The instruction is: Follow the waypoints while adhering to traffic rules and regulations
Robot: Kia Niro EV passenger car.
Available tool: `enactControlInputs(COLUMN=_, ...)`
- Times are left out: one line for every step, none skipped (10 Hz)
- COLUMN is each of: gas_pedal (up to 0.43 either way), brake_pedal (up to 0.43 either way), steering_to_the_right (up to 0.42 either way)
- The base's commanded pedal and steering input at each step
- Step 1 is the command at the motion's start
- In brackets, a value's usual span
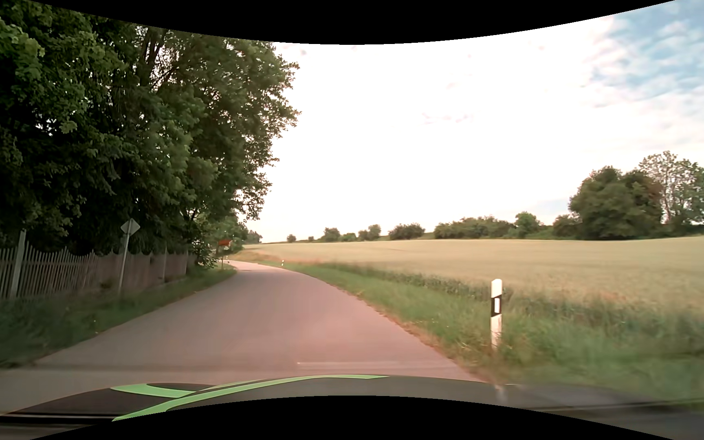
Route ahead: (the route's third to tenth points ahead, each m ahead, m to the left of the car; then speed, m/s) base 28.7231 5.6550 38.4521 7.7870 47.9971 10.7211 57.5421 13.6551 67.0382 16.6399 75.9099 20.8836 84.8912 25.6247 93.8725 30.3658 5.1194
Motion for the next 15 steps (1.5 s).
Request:
enactControlInputs(gas_pedal=0.358, brake_pedal=0.0, steering_to_the_right=-0.17)
enactControlInputs(gas_pedal=0.358, brake_pedal=0.0, steering_to_the_right=-0.13)
enactControlInputs(gas_pedal=0.358, brake_pedal=0.0, steering_to_the_right=-0.099)
enactControlInputs(gas_pedal=0.358, brake_pedal=0.0, steering_to_the_right=-0.072)
enactControlInputs(gas_pedal=0.358, brake_pedal=0.0, steering_to_the_right=-0.053)
enactControlInputs(gas_pedal=0.358, brake_pedal=0.0, steering_to_the_right=-0.046)
enactControlInputs(gas_pedal=0.37, brake_pedal=0.0, steering_to_the_right=-0.042)
enactControlInputs(gas_pedal=0.37, brake_pedal=0.0, steering_to_the_right=-0.04)
enactControlInputs(gas_pedal=0.37, brake_pedal=0.0, steering_to_the_right=-0.036)
enactControlInputs(gas_pedal=0.378, brake_pedal=0.0, steering_to_the_right=-0.033)
enactControlInputs(gas_pedal=0.39, brake_pedal=0.0, steering_to_the_right=-0.03)
enactControlInputs(gas_pedal=0.398, brake_pedal=0.0, steering_to_the_right=-0.029)
enactControlInputs(gas_pedal=0.409, brake_pedal=0.0, steering_to_the_right=-0.029)
enactControlInputs(gas_pedal=0.409, brake_pedal=0.0, steering_to_the_right=-0.028)
enactControlInputs(gas_pedal=0.409, brake_pedal=0.0, steering_to_the_right=-0.028)
